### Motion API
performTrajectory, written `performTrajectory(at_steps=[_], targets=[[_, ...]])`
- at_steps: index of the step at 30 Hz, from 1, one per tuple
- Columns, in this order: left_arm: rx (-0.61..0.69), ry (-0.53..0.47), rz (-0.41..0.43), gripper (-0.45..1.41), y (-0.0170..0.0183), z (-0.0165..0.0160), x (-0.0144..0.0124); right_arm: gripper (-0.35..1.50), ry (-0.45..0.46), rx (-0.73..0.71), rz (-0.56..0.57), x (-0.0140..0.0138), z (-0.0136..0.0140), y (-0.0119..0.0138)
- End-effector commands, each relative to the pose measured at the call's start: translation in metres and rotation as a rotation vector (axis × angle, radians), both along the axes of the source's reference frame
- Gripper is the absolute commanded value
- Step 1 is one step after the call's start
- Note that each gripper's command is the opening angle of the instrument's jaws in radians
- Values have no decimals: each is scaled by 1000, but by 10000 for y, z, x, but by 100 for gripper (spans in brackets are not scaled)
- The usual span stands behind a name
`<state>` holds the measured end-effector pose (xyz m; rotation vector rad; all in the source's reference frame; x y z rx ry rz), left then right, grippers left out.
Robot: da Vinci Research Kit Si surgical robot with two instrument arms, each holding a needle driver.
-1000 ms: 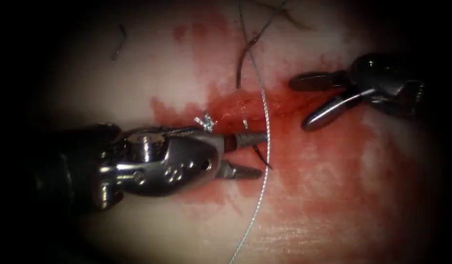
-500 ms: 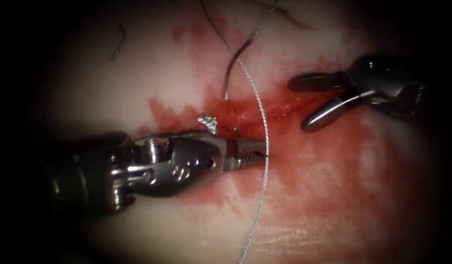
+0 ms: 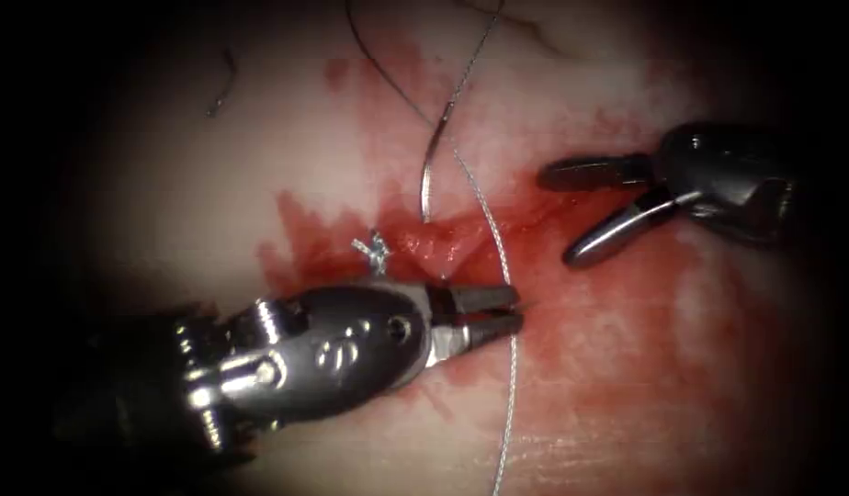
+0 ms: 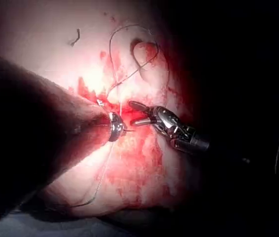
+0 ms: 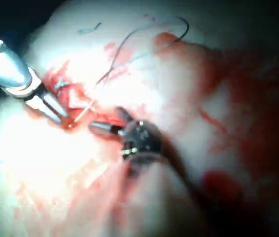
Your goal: Wound Closure
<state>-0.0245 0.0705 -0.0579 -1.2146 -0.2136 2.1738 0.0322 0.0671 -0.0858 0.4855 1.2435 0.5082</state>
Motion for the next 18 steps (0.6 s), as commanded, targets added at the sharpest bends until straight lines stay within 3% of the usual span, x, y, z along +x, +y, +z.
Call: performTrajectory(at_steps=[1,8,18], targets=[[16,-18,-2,-35,3,0,-7,135,3,-2,-1,8,6,0],[266,-193,-87,-35,-8,-29,-16,135,4,4,0,7,5,-1],[471,-314,-145,-35,-11,-37,-18,135,5,8,-3,3,5,-4]])
